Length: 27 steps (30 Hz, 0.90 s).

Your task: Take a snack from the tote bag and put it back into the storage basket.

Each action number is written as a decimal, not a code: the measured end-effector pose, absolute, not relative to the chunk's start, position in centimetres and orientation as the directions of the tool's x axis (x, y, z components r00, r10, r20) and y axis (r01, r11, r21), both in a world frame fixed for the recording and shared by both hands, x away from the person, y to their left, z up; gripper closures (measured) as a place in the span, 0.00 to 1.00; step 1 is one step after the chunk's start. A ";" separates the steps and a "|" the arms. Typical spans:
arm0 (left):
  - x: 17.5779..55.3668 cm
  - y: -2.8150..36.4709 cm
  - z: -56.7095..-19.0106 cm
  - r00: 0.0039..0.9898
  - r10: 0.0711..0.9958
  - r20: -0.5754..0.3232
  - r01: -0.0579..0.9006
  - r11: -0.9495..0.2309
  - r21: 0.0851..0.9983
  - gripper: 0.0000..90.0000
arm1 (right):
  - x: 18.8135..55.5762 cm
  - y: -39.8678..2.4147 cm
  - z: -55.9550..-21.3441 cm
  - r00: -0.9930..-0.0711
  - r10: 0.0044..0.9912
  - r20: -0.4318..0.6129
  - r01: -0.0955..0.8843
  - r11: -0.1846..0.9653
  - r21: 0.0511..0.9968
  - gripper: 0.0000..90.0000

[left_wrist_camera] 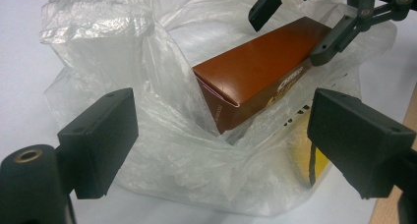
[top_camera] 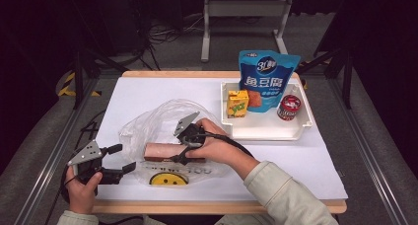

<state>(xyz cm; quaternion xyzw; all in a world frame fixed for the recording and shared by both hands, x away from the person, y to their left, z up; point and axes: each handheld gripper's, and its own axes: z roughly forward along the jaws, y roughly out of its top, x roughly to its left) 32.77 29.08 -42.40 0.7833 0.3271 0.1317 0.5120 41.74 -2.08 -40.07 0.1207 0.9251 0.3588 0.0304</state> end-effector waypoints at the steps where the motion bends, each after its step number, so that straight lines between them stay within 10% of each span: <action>1: 32.8 29.1 -42.4 0.751 0.647 -0.129 0.377 -0.262 0.888 0.14 | 41.7 -2.1 -40.1 -0.969 0.246 0.035 0.205 0.714 0.669 0.23; 27: 32.8 29.1 -42.5 0.753 0.645 -0.132 0.379 -0.260 0.888 0.14 | 42.4 -1.3 -42.4 -0.976 0.216 -0.002 0.173 0.785 0.595 0.34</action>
